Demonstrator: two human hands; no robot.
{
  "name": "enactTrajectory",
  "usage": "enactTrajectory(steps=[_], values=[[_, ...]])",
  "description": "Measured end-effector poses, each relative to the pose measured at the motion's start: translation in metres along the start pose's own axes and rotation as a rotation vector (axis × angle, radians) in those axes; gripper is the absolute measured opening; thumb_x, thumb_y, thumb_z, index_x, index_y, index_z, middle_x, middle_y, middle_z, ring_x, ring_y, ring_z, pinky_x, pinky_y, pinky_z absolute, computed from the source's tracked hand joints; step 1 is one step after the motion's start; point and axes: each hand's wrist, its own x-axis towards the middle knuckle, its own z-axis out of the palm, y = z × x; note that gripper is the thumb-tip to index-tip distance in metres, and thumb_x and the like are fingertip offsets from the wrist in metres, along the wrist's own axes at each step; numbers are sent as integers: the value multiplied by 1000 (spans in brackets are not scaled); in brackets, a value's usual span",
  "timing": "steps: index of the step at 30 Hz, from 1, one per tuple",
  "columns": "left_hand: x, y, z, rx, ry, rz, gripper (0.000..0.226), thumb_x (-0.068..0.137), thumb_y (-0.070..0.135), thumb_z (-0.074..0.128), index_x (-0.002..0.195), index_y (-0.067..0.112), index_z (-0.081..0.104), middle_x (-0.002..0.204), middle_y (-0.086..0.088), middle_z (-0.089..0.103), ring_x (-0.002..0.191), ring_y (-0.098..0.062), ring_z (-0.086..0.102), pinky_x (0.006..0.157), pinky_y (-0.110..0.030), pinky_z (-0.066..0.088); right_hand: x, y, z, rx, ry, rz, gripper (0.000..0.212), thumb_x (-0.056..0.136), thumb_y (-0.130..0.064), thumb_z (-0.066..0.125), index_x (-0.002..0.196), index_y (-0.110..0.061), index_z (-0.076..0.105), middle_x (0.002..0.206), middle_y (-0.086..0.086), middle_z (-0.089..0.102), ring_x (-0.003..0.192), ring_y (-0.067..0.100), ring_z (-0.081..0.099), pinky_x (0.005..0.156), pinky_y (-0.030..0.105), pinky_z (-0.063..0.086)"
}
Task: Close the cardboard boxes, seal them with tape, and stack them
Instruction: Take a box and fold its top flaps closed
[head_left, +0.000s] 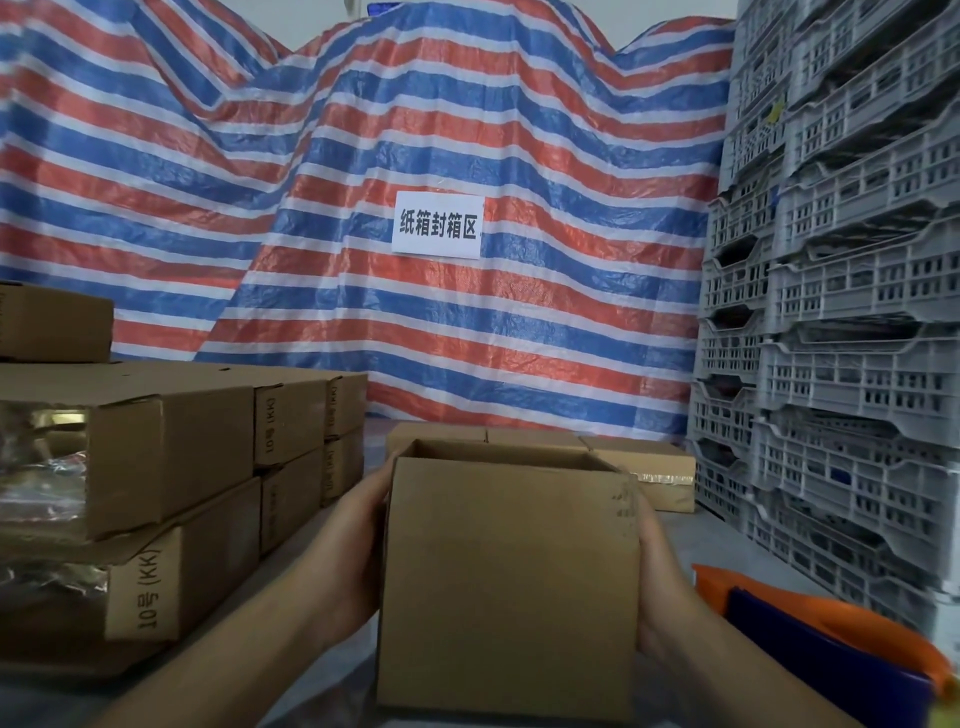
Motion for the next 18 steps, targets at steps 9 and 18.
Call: enactTrajectory(steps=[9, 18], values=[[1, 0, -2, -7, -39, -29, 37, 76, 50, 61, 84, 19, 81, 84, -8, 75, 72, -20, 73, 64, -33, 51, -7, -5, 5, 7, -24, -6, 57, 66, -61, 50, 43, -12, 69, 47, 4, 60, 38, 16, 59, 38, 24, 49], [3, 0, -1, 8, 0, -43, 40, 85, 53, 58, 88, 20, 81, 93, -10, 76, 79, -21, 74, 58, -29, 56, 3, -14, 2, -120, -73, -117, 54, 86, -58, 49, 69, -16, 79, 71, 10, 72, 60, 21, 70, 61, 32, 54]])
